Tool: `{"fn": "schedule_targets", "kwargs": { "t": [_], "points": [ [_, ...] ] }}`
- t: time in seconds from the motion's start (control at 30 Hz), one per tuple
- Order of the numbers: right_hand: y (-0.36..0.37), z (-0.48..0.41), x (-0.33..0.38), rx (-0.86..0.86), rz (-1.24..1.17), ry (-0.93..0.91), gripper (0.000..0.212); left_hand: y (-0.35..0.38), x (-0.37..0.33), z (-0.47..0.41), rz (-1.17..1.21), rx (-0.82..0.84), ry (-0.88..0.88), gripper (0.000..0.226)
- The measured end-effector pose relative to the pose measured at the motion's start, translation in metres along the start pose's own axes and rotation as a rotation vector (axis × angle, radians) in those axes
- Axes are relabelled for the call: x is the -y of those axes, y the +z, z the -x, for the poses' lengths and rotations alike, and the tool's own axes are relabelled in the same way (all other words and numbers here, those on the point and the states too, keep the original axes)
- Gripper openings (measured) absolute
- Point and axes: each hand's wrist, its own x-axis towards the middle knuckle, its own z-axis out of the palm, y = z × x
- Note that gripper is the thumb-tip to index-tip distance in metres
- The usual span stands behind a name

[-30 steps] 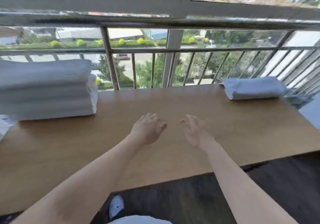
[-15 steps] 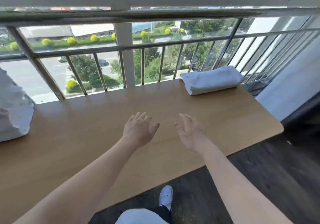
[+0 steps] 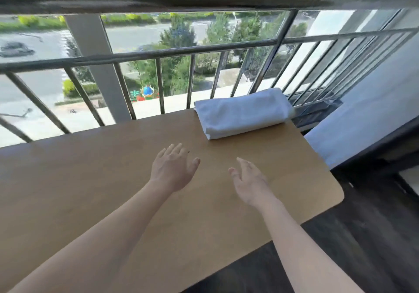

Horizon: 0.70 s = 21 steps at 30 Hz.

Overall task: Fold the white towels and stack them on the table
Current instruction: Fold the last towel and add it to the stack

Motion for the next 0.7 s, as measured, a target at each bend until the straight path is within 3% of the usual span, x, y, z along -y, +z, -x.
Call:
{"fn": "schedule_targets", "kwargs": {
  "t": [0.2, 0.47, 0.57, 0.7],
  "points": [
    [-0.030, -0.072, -0.040, -0.002, -0.023, -0.053, 0.059, 0.008, -0.058, -0.058, -0.020, -0.088, 0.080, 0.057],
    [-0.072, -0.188, -0.096, -0.070, -0.100, -0.241, 0.067, 0.046, -0.131, -0.140, 0.032, -0.129, 0.014, 0.040],
    [-0.076, -0.232, -0.115, -0.099, 0.073, -0.342, 0.069, 0.056, -0.148, -0.179, 0.023, -0.115, 0.034, 0.058],
    [-0.075, -0.278, -0.141, -0.081, 0.315, -0.495, 0.086, 0.065, -0.162, -0.209, -0.082, -0.032, -0.073, 0.093]
  ]
}}
